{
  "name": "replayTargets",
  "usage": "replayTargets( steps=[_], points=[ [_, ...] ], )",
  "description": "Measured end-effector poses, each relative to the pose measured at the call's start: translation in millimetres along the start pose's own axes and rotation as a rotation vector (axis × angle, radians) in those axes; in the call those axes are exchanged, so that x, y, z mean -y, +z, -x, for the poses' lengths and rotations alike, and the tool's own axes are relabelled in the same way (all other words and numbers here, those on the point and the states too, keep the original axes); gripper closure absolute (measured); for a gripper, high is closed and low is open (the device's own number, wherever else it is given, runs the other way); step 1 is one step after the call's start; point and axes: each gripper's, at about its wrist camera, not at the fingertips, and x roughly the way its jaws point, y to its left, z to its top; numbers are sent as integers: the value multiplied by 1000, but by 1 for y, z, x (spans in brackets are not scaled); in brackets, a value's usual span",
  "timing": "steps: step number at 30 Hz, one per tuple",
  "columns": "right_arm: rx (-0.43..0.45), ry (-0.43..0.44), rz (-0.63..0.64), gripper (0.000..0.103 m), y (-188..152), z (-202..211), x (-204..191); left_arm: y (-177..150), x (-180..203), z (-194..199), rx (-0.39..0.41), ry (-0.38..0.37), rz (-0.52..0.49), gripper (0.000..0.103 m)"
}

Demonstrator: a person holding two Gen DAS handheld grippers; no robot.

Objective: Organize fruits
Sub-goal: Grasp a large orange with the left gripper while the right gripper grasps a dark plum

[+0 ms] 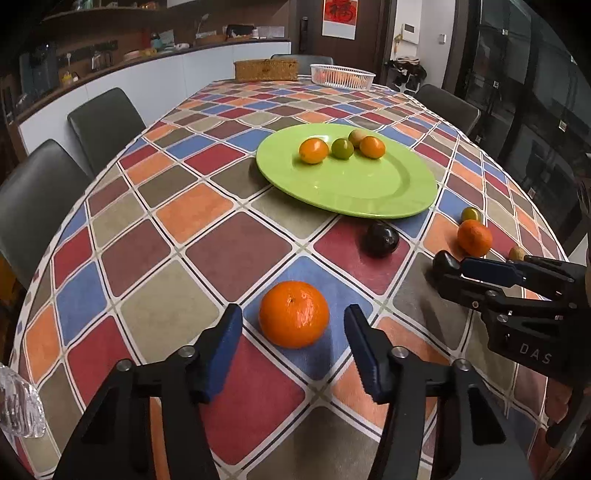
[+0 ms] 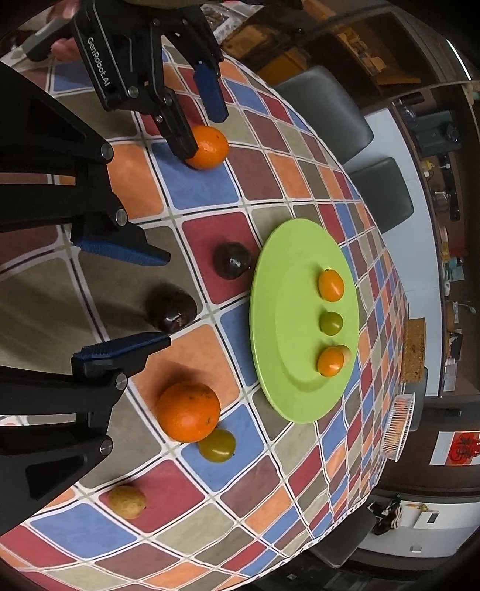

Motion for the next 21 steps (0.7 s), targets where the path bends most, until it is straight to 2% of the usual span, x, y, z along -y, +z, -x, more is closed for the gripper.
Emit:
replayTargets(
  steps=[3, 12, 21],
  points=[
    [-2, -4, -4, 67, 2, -3, 3, 1, 0, -2, -7, -10, 10, 55],
    [-20, 13, -25, 72, 4, -11, 8, 6, 0, -10, -31, 6, 21, 62],
    [-14, 11, -15, 74, 3, -10, 7, 6, 2, -10, -38, 0, 20, 63]
  ],
)
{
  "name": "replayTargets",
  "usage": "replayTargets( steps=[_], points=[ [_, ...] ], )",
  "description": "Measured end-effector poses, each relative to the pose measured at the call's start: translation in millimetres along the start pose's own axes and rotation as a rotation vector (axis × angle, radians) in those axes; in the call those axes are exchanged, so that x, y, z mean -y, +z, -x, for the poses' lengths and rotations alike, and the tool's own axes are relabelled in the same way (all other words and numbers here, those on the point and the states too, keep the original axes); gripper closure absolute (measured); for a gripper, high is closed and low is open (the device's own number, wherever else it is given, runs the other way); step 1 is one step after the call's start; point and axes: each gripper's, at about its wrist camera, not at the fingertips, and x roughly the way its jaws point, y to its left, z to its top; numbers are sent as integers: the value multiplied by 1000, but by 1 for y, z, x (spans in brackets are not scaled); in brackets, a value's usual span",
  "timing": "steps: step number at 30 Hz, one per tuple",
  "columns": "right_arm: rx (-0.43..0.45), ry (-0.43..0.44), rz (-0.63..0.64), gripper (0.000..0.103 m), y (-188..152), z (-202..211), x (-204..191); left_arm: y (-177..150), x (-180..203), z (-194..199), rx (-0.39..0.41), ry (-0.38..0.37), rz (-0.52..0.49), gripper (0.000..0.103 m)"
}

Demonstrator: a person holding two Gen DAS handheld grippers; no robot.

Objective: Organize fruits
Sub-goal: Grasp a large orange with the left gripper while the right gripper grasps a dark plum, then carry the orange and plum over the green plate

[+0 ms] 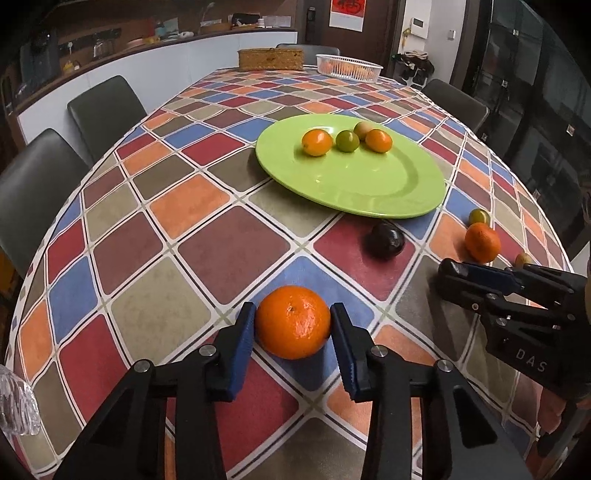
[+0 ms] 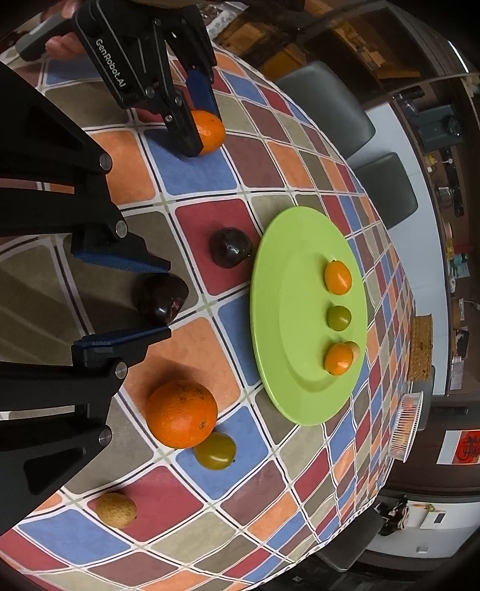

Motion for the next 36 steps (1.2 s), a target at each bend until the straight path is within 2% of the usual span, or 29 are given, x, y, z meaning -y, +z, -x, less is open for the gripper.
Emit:
replayTargets(
  steps=[9, 23, 36],
  points=[
    [34, 23, 0, 74, 1, 17, -2, 4, 11, 21, 45, -15, -5, 63],
    [149, 55, 14, 74, 14, 67, -6, 23, 30, 63, 154, -49, -31, 63],
    [200, 58, 20, 74, 37, 83, 5, 56, 45, 71, 206, -62, -61, 63]
  ],
)
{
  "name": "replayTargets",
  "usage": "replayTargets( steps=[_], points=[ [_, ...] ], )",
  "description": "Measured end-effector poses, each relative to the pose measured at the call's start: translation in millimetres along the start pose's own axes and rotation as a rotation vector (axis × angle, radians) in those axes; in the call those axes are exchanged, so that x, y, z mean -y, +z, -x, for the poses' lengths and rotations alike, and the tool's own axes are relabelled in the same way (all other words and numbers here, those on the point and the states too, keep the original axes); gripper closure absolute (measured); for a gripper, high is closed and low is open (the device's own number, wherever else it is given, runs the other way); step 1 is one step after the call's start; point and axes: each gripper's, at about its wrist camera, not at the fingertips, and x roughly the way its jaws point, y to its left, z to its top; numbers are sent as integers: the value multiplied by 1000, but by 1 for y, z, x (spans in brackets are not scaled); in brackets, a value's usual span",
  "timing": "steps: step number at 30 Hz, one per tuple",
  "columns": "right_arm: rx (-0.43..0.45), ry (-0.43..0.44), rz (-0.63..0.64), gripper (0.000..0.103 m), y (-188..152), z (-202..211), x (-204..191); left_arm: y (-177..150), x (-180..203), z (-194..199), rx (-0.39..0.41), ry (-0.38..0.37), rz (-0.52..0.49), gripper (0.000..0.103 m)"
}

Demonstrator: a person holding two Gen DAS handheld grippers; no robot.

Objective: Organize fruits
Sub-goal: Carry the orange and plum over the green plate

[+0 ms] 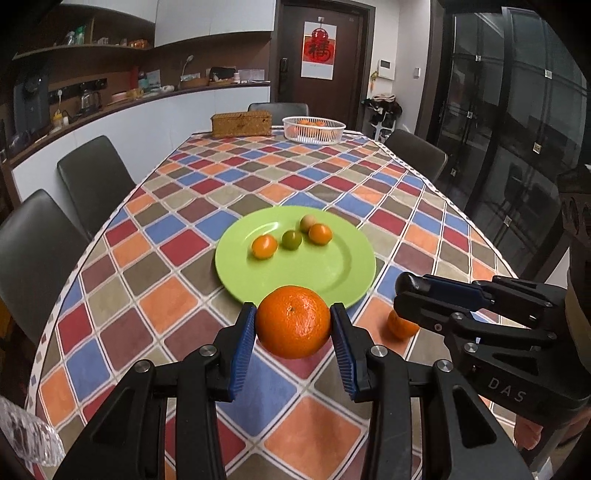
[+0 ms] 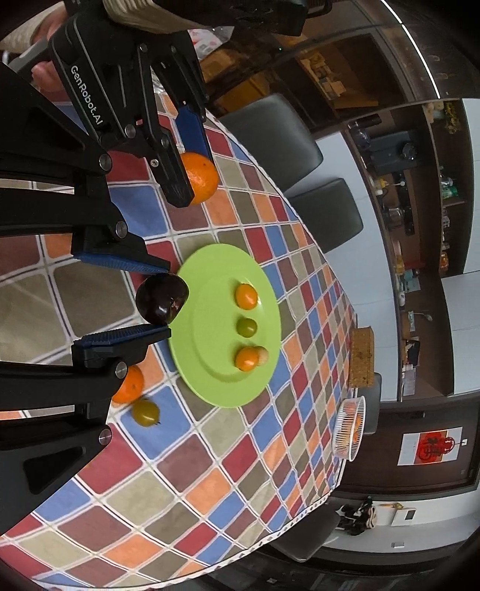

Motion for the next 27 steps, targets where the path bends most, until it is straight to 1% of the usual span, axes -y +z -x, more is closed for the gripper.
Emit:
replayTargets(
  steps=[9, 16, 22, 27],
  points=[
    [-7, -6, 7, 74, 28, -16, 14, 29, -2, -17, 12, -8, -17, 63],
    [-40, 9, -10, 74, 47, -37, 29, 47, -3, -39, -10, -29, -21, 63],
    [-101, 27, -27, 74, 63, -65, 42, 61, -9, -65, -41, -56, 1, 63],
    [-151, 35, -53, 74, 72, -88, 51, 67, -18, -90, -83, -57, 34, 63]
  ],
)
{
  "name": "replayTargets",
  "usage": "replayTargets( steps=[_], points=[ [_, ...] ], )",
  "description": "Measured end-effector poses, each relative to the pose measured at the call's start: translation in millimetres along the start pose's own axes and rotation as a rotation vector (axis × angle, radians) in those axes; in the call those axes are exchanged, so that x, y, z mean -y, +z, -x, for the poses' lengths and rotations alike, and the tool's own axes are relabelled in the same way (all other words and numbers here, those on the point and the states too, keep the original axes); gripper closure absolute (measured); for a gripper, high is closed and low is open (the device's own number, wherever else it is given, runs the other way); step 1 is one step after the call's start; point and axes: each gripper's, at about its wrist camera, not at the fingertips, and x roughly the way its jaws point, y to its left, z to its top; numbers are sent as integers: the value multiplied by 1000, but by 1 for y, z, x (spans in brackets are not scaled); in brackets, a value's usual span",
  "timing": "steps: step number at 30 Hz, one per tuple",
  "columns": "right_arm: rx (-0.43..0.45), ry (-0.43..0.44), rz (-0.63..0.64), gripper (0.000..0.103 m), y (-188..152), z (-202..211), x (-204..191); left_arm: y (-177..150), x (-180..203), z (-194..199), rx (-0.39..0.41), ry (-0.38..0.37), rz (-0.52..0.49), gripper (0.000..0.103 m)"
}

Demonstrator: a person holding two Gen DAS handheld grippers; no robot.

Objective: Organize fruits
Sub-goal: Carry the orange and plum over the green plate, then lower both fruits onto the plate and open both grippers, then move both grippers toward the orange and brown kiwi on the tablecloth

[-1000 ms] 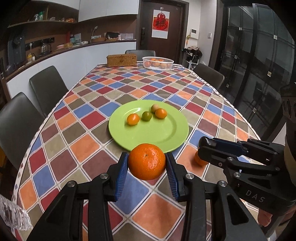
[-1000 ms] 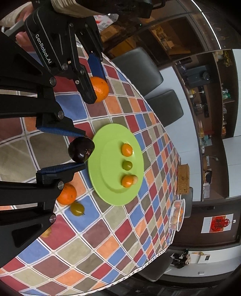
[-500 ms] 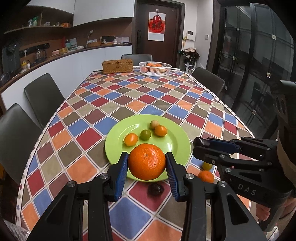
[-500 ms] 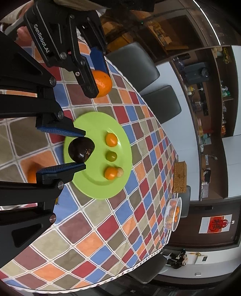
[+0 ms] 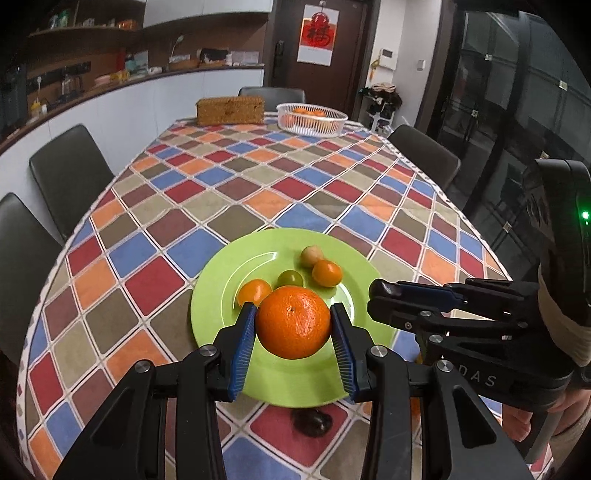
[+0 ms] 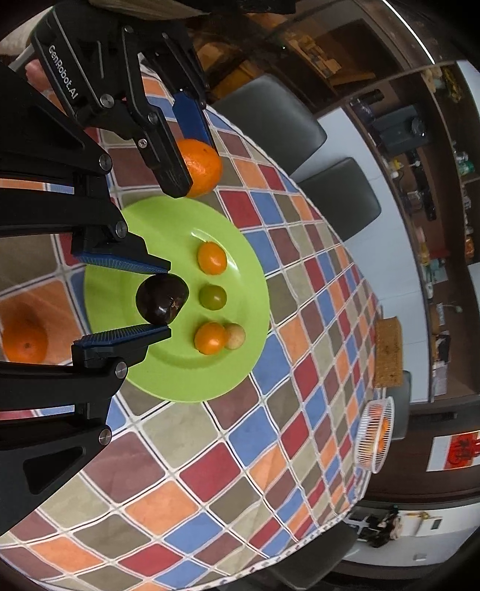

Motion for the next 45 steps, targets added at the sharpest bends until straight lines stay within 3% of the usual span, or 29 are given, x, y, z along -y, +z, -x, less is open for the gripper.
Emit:
replayTargets(
  steps=[12, 23, 35, 45],
  points=[
    [-94, -44, 3, 74, 18, -41, 9, 6, -15, -38, -84, -6, 52, 63],
    [-103, -36, -17, 72, 20, -44, 11, 9, -16, -35, -69, 8, 55, 60],
    [27, -76, 0, 70, 5, 14, 4, -3, 7, 23, 32, 72, -52, 58],
    [145, -104, 28, 64, -23, 79, -6, -21, 34, 74, 113, 60, -66, 46]
  ],
)
